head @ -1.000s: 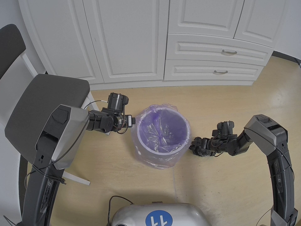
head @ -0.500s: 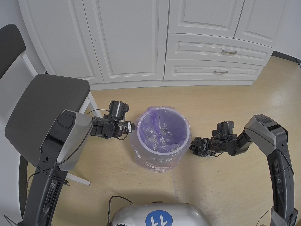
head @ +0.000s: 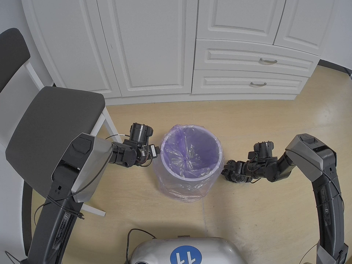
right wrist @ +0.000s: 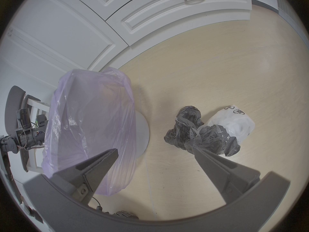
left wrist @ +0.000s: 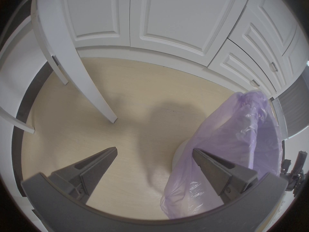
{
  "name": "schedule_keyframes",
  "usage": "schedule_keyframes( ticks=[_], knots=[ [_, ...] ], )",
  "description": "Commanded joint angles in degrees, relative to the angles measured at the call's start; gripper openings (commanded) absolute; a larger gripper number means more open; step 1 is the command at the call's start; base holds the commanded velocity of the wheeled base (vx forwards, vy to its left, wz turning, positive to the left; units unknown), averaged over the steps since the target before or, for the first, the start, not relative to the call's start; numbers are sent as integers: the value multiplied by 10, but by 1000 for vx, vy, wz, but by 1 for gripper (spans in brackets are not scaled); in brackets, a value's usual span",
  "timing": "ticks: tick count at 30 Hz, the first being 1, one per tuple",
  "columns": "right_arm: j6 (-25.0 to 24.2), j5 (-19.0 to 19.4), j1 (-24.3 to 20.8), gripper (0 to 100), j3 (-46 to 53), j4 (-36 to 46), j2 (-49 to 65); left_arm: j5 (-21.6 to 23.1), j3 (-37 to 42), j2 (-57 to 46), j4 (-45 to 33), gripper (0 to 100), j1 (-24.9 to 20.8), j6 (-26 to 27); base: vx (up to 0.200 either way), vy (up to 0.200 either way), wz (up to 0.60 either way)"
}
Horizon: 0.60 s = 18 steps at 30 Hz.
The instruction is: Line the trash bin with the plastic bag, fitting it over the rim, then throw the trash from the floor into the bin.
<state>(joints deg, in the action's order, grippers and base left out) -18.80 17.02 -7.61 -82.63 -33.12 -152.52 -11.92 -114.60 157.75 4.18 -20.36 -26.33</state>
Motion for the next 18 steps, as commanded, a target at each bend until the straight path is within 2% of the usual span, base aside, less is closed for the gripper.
schedule_keyframes(
  ticks=[1,18],
  knots=[
    [0,0,0,100,0,0,-1,9,0,13,4,100,-1,-8,0,0,0],
    [0,0,0,100,0,0,-1,8,0,-11,4,100,8,-20,0,0,0]
  ],
)
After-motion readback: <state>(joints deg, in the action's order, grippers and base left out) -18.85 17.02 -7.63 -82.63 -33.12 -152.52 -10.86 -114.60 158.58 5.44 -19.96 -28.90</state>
